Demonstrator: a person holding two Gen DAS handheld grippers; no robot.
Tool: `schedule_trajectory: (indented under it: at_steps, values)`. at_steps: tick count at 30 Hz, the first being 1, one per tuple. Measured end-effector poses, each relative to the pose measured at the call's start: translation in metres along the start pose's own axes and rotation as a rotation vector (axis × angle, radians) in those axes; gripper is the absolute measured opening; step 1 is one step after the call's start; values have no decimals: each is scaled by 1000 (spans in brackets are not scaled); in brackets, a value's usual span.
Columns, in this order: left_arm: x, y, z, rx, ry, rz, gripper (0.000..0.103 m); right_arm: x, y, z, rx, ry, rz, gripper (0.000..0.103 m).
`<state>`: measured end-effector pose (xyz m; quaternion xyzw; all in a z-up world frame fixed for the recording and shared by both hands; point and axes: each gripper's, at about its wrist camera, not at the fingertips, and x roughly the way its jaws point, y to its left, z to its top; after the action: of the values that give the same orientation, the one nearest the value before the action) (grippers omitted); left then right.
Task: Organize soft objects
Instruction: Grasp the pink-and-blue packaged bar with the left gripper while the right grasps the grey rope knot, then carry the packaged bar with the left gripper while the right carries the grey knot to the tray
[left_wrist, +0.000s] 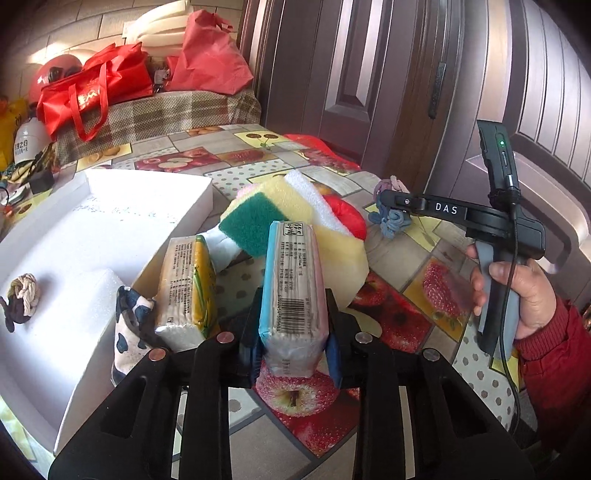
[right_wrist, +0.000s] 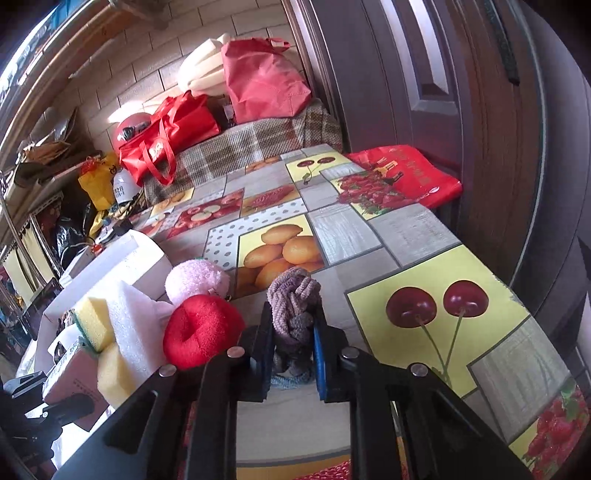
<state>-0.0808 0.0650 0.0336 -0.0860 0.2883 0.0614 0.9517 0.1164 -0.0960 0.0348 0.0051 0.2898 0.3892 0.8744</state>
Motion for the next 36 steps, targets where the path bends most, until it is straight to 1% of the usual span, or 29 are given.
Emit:
schedule_trajectory:
  at_steps: [1,2,4,7,10,13,17,27,30,36]
  values:
    - [-6,-2,0,12,-31,-16,26,-10,2,-2,2,-46,6,17]
    - [-12,-3,-1,22,-59,-11,26,-19,4,-2,7,-84,10,17]
    - [-21,-5,-2,40,-105,-38,26,-34,9,-4,15,-153,25,17]
    - [-29,-5,-2,59,-146,-35,26,-46,22,-9,3,-212,48,17]
    - [-36,-1,-3,85,-177,-1,26,-54,38,-13,-19,-251,70,17]
    - [-45,12,-4,94,-218,24,26,-56,54,-17,-51,-267,88,17]
    - [-57,28,-9,113,-257,84,26,-54,70,-19,-83,-270,104,17]
    - [-76,65,-16,81,-294,179,26,-50,96,-27,-124,-262,134,17]
    - [-79,72,-18,82,-305,198,26,-50,105,-30,-141,-259,139,17]
    - [-83,88,-20,42,-316,212,26,-50,126,-35,-183,-261,156,17]
